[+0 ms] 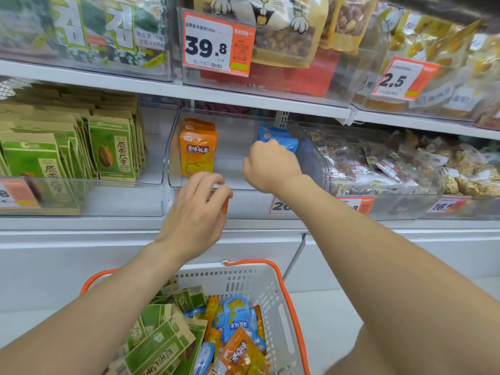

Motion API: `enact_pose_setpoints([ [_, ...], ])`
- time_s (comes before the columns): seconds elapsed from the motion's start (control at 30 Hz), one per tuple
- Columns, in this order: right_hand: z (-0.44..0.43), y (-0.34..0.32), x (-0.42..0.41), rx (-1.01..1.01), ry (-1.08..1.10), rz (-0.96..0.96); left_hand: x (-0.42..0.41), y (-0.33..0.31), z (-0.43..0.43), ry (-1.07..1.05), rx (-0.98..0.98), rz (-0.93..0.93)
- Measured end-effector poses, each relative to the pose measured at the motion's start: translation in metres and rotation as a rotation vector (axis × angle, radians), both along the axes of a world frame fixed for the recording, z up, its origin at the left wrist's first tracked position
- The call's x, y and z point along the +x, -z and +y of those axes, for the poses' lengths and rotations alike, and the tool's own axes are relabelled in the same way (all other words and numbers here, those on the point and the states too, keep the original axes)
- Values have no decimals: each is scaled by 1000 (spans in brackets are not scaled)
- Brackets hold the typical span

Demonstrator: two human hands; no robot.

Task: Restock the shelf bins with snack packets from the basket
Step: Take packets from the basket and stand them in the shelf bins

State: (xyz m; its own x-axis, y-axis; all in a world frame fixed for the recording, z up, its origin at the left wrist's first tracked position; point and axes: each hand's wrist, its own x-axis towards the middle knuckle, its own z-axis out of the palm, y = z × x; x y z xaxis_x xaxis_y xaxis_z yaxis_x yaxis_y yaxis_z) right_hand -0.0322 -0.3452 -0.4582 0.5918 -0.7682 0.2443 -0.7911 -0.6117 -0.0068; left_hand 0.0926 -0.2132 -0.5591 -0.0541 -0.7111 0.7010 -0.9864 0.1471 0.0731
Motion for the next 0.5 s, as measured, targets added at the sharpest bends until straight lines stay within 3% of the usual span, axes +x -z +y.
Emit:
enact_pose_setpoints([
  [0.07,31,-7,0,49,-59,7,6,10,16,-44,-16,-124],
  [0.13,58,-6,-1,73,-101,25,15,29,29,-27,117,-176],
  [0.2,81,6,-2,133,-179,120,20,45,43,11,378,-158],
  [0.33,120,62,-12,333,-359,522,8,65,70,25,991,-215],
  [0.5,147,155,-33,405,-458,823,-2,99,96,59,1304,-256],
])
